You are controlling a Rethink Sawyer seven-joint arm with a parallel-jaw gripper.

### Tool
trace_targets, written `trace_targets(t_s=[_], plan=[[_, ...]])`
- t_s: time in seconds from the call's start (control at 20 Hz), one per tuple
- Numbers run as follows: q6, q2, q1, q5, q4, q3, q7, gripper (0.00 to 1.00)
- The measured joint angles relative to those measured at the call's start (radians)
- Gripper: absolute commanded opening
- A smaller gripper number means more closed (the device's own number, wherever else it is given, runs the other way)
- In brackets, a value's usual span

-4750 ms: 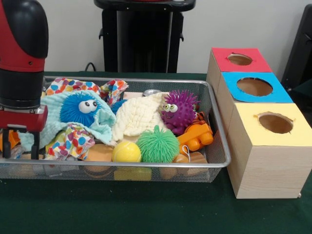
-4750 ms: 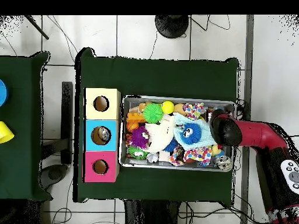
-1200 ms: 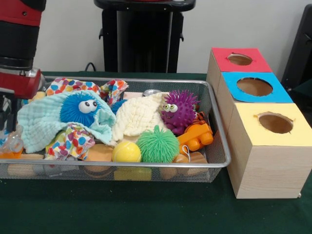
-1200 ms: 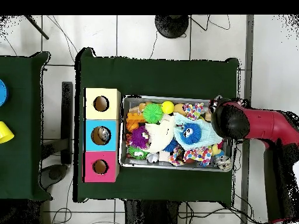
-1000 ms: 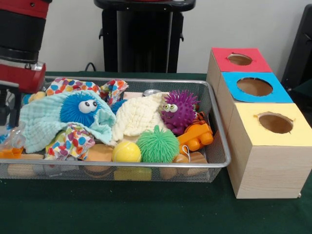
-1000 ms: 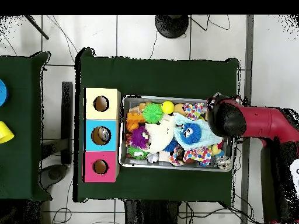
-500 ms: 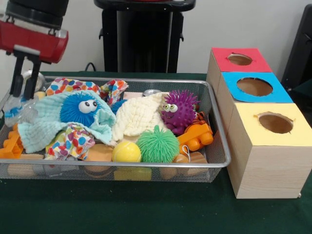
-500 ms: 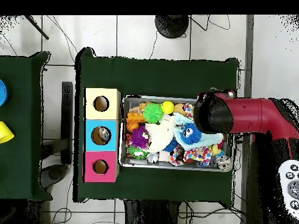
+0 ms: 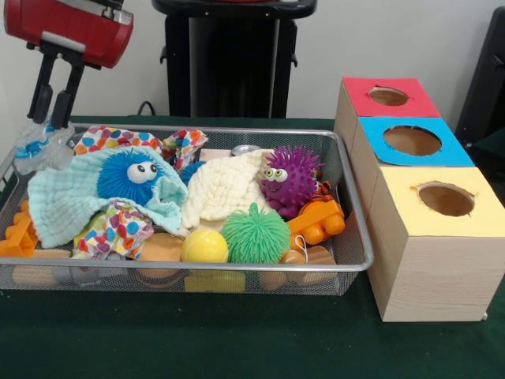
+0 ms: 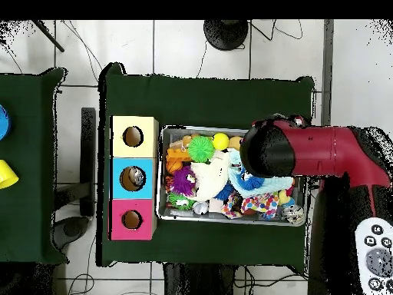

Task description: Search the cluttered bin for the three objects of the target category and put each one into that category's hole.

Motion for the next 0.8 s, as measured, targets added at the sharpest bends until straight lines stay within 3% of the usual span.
trace_targets(t_s=[0.45,0.8], plan=[[0.000,0.005,0.031,0.002,0.000,-0.059,0.000,0.00],[0.000,0.026,0.062,0.062,0.008,-0.095,0.000,0.00]])
